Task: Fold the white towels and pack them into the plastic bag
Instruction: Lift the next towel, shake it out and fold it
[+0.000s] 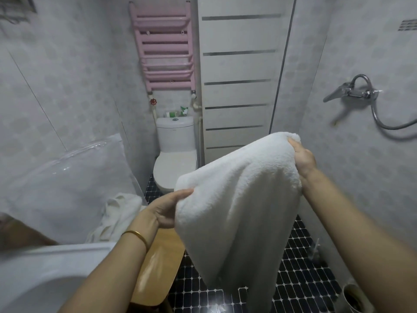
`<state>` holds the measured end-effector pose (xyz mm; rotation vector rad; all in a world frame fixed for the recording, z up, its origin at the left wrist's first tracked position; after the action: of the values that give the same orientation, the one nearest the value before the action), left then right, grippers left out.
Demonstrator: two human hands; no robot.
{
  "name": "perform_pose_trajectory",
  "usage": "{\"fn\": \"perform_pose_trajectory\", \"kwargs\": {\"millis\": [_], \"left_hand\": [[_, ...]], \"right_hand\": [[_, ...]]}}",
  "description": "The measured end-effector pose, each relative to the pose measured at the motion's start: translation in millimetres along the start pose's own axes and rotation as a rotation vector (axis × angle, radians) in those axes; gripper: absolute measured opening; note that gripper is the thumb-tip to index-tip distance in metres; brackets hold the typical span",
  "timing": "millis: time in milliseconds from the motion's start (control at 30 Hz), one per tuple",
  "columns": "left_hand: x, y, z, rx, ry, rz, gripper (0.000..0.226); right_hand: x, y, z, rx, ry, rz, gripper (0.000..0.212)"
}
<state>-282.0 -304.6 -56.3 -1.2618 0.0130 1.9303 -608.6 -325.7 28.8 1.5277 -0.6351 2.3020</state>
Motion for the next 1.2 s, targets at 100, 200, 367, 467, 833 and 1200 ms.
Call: {"fn": "perform_pose_trajectory", "kwargs": {"millis": [100,200,367,467,833,1200], "left_hand": [[-22.2,-7.1,4.4,-0.011,-0.011,-0.003,0.056],[-43.9,-12.0,17.8,0.046,0.137,0.033,0.046],[-64.3,-7.2,44.5,0.009,0.258,0.127,0.043],[-76.0,-0.6,56.6,-0.092,0.188,0.219,0.042],[-94.3,-2.0,83.7,-0.113,0.125,0.293,0.033],[-84.5,-15.6,25.0,-0.346,0.037,0.248,0.031]], "right_hand": [[-11.7,7.0,-19.1,-0.043,-0.02,0.037,0.019],[-27.4,14.7,-40.0,-0.061,-0.079,0.111,0.021],[-61.3,24.4,-65.3,-0.024,-0.129,0.269,0.038],[-94.5,22.6,-72.8,0.043,-0.114,0.441,0.04],[-181.9,-24.3,-59.4,0.541,0.163,0.684,0.067],[-123.4,-8.4,-36.4,0.476,0.019,0.441,0.054]]}}
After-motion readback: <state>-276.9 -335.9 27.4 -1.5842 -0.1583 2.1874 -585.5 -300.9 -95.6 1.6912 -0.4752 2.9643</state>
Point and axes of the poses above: each hand's wrist, its own y-axis towards the middle knuckle, its own z-axis out of the palm, x = y × z, the point moved 7 cm from there along y, towards the middle knuckle, and after that the axes turned 4 degrees about z, right-handed, at the moved point
